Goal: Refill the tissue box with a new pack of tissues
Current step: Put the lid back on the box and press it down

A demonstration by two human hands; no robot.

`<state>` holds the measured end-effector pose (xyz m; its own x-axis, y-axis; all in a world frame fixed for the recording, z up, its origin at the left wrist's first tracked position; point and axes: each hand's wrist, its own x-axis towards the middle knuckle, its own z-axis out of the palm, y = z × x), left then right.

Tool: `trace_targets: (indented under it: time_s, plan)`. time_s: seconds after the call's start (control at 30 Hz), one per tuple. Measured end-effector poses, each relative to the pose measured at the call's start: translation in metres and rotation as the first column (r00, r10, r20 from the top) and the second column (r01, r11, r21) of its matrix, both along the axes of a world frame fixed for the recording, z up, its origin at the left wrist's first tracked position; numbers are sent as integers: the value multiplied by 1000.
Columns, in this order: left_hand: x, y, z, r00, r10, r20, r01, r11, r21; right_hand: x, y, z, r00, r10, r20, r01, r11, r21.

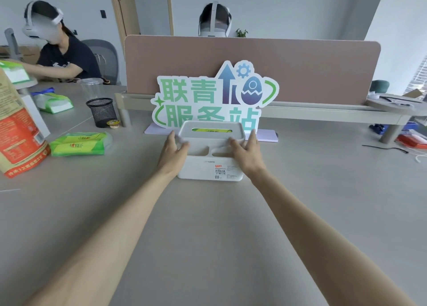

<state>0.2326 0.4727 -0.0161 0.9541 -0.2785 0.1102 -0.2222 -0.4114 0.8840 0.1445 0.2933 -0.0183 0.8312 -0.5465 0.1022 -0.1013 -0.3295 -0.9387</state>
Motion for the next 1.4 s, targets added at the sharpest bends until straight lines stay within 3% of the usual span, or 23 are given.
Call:
trace_targets:
  time_s: [0.1,0.3,0.43,0.63,0.83,1.03,1.13,1.4]
  plan:
    - [-9,10,-12,988,-27,-151,19,998,-55,-7,3,-19,1000,-4,-31,11,973,232]
    - [-31,7,-5,990,-68,-123,51,990,-130,-22,6,-12,999,-44,0,43,970,239]
    - [-53,-34,12,981,-190,-33,182,969,-167,-53,-29,-1,979,-195,57,172,944,282]
    - [-100,-149,23,906,-419,-67,414,907,-77,-126,-131,-3,885,-464,41,428,844,322]
    - [-129,-256,24,795,-604,-58,606,795,26,-185,-223,-5,788,-615,13,584,754,302]
    - [-134,-336,9,771,-636,-40,637,771,16,-199,-292,-7,749,-663,4,631,715,301]
    - [-131,-353,-9,758,-647,-82,649,761,-8,-198,-309,-5,769,-639,19,619,752,228]
    - [-138,-377,-20,814,-581,-4,581,814,22,-193,-347,-13,838,-546,23,534,827,176]
